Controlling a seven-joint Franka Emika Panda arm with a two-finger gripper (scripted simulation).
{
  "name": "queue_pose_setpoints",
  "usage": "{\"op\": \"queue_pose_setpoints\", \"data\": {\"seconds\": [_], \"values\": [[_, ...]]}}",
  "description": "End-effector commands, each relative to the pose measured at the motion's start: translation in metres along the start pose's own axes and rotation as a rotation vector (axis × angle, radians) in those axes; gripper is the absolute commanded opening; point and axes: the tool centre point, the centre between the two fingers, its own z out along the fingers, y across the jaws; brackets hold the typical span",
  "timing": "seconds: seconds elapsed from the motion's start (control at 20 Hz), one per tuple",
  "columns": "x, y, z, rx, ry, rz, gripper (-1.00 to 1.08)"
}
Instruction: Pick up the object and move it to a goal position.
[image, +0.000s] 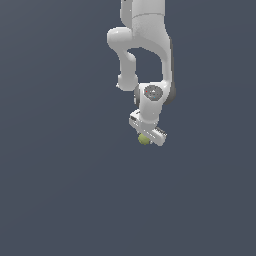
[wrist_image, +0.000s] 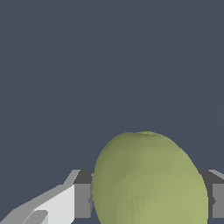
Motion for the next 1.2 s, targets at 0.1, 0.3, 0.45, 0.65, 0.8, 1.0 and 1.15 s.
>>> {"op": "queue_pose_setpoints", "data": {"seconds": [0.1, 0.3, 0.45, 0.65, 0.8, 1.0, 1.15], "values": [[0.0, 0.001, 0.001, -0.001, 0.0, 0.001, -1.0], [0.001, 0.0, 0.0, 0.0, 0.0, 0.0, -1.0], [0.004, -0.002, -0.002, 0.0, 0.0, 0.0, -1.0], [0.014, -0.006, -0.009, 0.0, 0.0, 0.0, -1.0], [0.025, -0.012, -0.017, 0.0, 0.0, 0.0, -1.0], [0.045, -0.021, -0.03, 0.0, 0.001, 0.001, -1.0], [0.063, -0.03, -0.042, 0.0, 0.001, 0.001, -1.0]]}}
